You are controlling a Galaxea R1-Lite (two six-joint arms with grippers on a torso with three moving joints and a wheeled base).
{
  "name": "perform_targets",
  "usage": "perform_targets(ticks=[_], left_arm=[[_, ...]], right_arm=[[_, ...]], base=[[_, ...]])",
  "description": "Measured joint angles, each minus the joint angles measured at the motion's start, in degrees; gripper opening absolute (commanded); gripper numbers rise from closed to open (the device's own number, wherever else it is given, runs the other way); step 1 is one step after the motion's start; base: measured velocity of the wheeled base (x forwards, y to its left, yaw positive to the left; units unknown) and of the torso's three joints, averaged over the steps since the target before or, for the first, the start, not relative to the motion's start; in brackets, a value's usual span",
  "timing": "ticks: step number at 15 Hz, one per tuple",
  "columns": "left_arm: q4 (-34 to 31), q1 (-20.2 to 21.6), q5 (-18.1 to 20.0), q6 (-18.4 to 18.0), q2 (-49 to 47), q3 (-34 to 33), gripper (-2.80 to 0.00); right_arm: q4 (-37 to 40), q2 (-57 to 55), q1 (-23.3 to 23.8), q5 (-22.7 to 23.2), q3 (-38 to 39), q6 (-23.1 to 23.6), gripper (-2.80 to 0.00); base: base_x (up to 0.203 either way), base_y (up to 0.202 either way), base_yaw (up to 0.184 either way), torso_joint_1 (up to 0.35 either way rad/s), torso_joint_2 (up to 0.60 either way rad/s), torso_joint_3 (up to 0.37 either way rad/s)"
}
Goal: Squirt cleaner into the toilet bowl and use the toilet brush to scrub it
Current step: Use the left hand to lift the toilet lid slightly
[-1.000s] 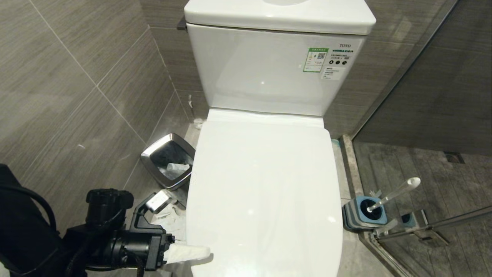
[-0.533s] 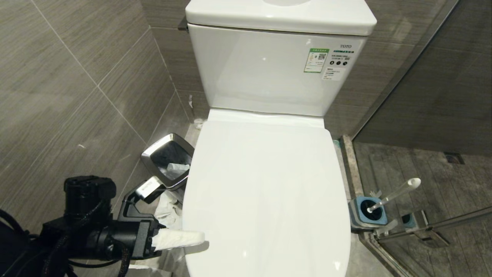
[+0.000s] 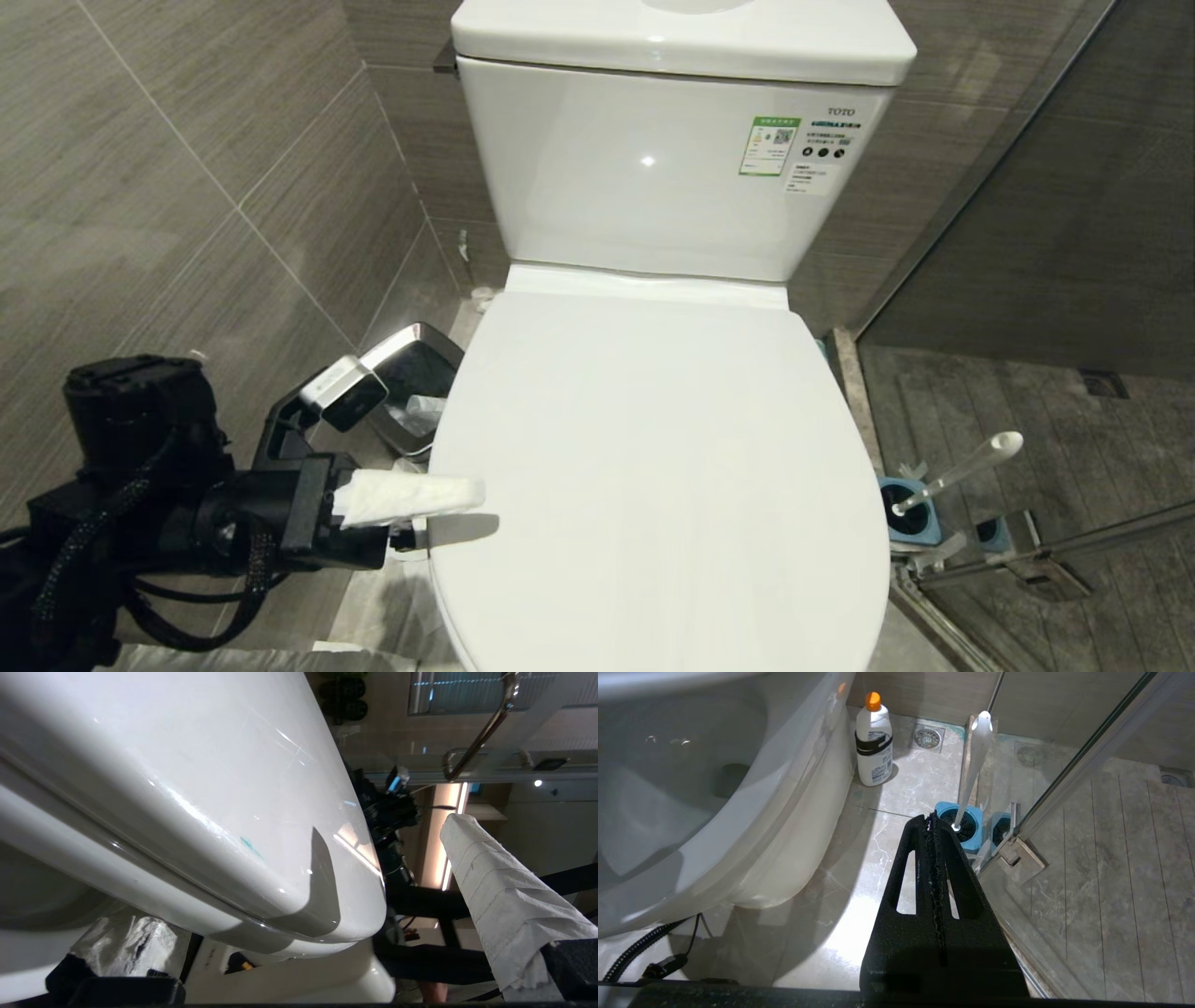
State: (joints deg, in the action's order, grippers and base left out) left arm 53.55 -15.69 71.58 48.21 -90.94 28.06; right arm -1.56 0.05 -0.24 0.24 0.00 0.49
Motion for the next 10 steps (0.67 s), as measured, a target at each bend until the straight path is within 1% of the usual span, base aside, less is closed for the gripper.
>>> perform_targets(ticks=[5, 8, 9, 10], left_arm=[[0.1, -2.2, -0.5, 10.8, 6.0, 2.0, 0.00], [0.1, -5.5, 0.1, 17.1, 9.7, 4.0, 0.00], [0.0, -6.3, 0.0, 18.3, 10.3, 4.9, 0.00], [0.0, -7.0, -0.1, 18.6, 10.8, 5.9, 0.00]], right_arm=[[0.0, 0.0, 0.0, 0.0, 0.0, 0.0, -2.80], [0.0, 0.0, 0.0, 0.0, 0.0, 0.0, -2.80], [0.1, 0.0, 0.0, 0.0, 0.0, 0.0, -2.80], [0.0, 0.0, 0.0, 0.0, 0.0, 0.0, -2.80]], base=[[0.000, 0.000, 0.000, 0.000, 0.00, 0.000], [0.000, 0.000, 0.000, 0.000, 0.00, 0.000], [0.000, 0.000, 0.000, 0.000, 0.00, 0.000], [0.000, 0.000, 0.000, 0.000, 0.00, 0.000]])
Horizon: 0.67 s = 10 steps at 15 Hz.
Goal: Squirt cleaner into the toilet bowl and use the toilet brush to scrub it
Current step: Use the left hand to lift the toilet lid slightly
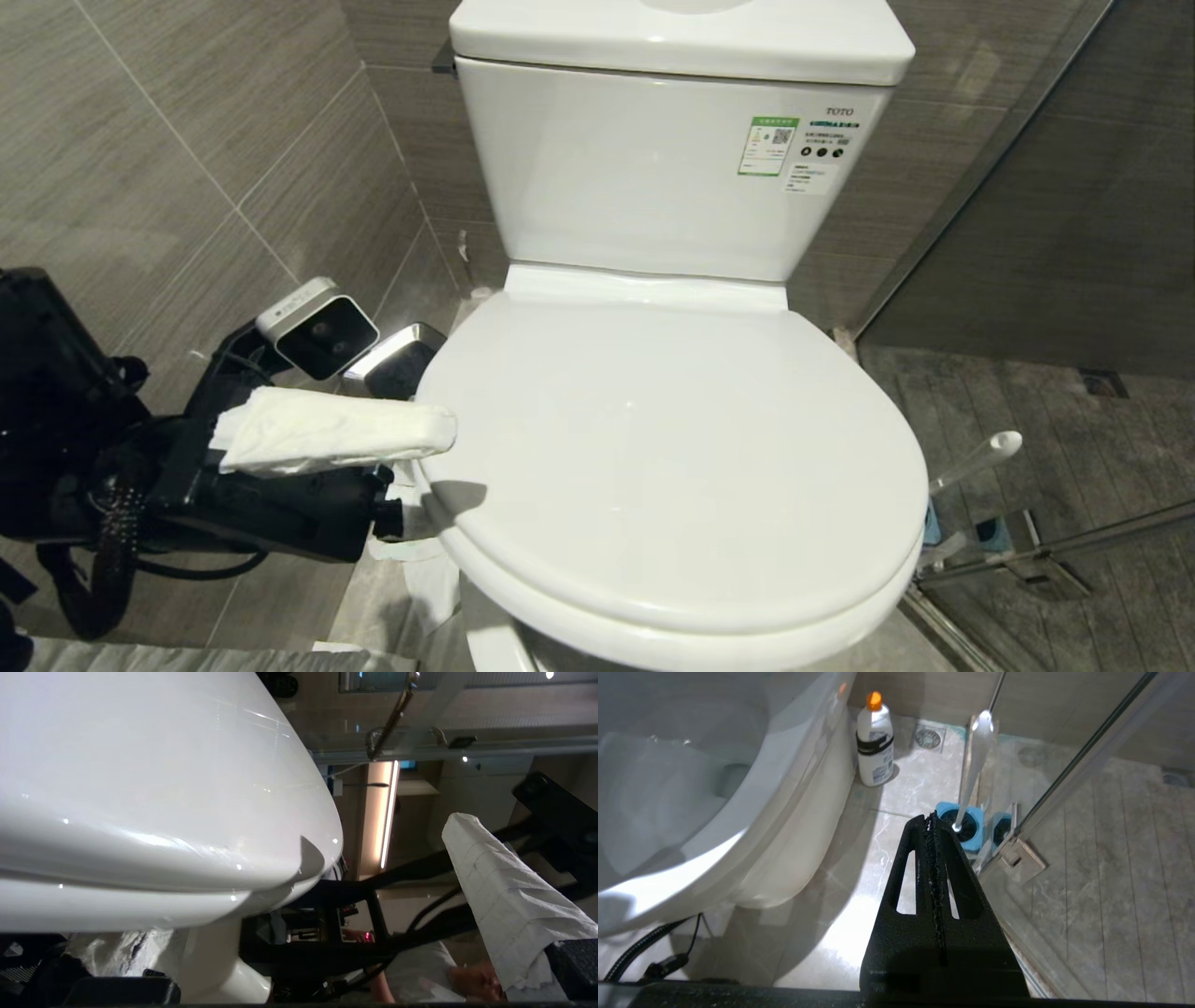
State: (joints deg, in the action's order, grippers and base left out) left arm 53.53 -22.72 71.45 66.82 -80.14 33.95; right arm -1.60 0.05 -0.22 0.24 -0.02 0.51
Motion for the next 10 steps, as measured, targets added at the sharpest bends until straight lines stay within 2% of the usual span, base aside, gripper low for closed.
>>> perform_targets(ticks=[7, 10], left_arm=[[0.3, -1.6, -1.2, -0.6, -2.1, 4.6, 0.00], [1.4, -1.5, -4.0, -0.4, -4.1, 8.1, 0.00]], right_arm=[[0.1, 0.0, 0.0, 0.0, 0.0, 0.0, -2.80], [0.0, 0.0, 0.0, 0.0, 0.0, 0.0, -2.80]], base=[[0.000, 0.000, 0.000, 0.000, 0.00, 0.000], [0.000, 0.000, 0.000, 0.000, 0.00, 0.000]])
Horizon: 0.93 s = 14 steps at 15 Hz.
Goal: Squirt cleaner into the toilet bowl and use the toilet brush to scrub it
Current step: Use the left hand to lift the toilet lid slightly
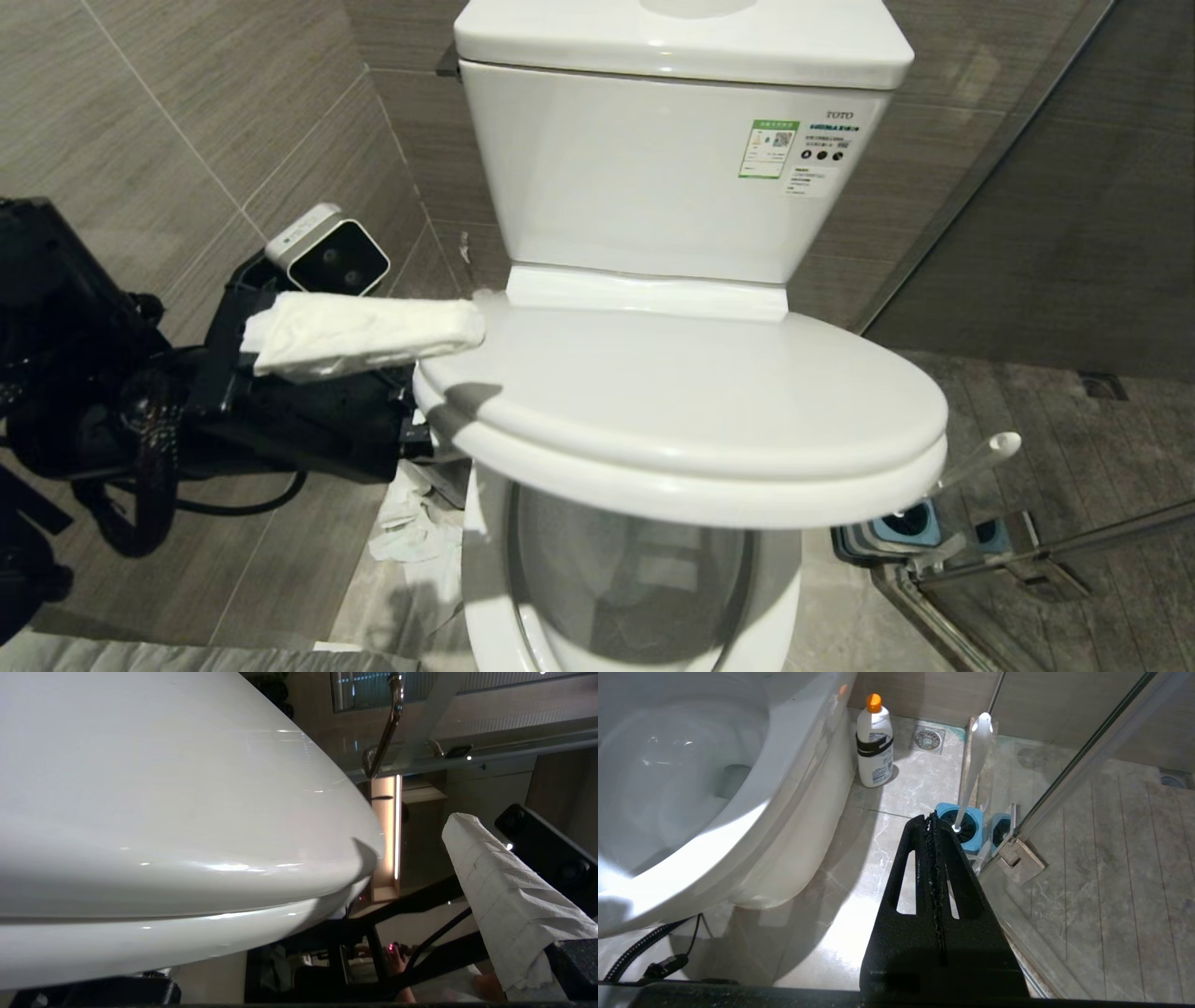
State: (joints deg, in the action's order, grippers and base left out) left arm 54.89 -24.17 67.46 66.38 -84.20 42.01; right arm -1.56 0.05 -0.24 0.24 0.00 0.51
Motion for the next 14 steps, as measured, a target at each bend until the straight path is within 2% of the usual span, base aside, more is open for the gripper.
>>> perform_targets(ticks=[9, 14], left_arm=[[0.2, 0.8, -0.5, 0.7, -3.9, 9.7, 0.00], [2.2, 1.6, -2.0, 8.1, -3.7, 14.6, 0.00]], right_arm=[[0.0, 0.0, 0.0, 0.0, 0.0, 0.0, -2.80], [0.0, 0.0, 0.0, 0.0, 0.0, 0.0, -2.80]], base=[[0.000, 0.000, 0.000, 0.000, 0.00, 0.000], [0.000, 0.000, 0.000, 0.000, 0.00, 0.000]])
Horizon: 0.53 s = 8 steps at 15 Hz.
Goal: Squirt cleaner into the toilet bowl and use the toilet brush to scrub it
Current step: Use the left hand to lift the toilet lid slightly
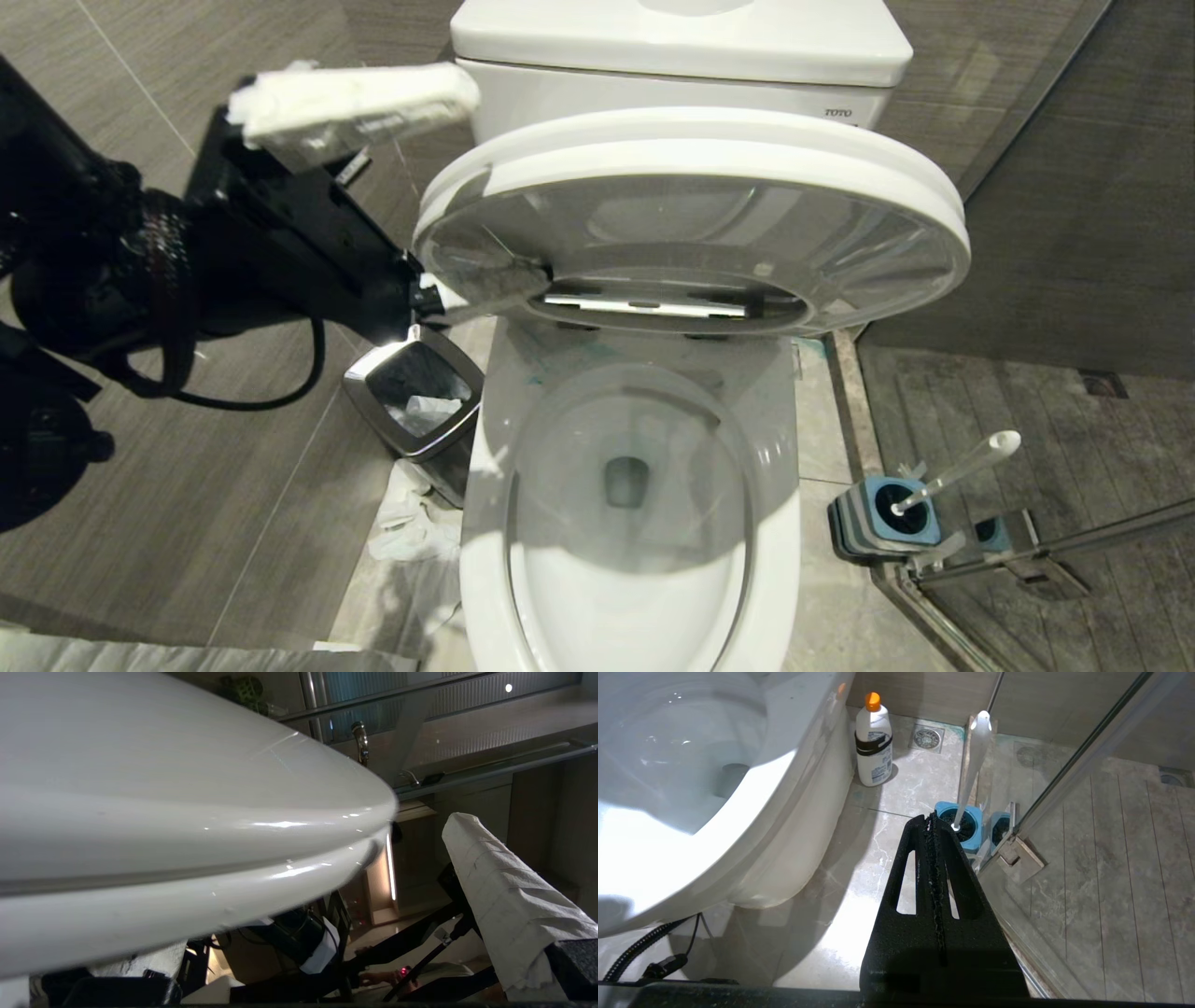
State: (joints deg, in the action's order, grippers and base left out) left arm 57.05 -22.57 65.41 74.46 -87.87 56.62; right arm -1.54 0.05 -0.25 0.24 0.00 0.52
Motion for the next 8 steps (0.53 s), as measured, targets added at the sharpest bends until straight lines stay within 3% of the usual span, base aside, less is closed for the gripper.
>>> perform_targets(ticks=[4, 8], left_arm=[[2.3, 0.1, -0.8, 4.7, -0.2, 2.9, 0.00], [3.9, 0.1, -2.2, 5.2, -1.4, 5.4, 0.00]], right_arm=[[0.0, 0.0, 0.0, 0.0, 0.0, 0.0, -2.80], [0.0, 0.0, 0.0, 0.0, 0.0, 0.0, -2.80]], base=[[0.000, 0.000, 0.000, 0.000, 0.00, 0.000], [0.000, 0.000, 0.000, 0.000, 0.00, 0.000]])
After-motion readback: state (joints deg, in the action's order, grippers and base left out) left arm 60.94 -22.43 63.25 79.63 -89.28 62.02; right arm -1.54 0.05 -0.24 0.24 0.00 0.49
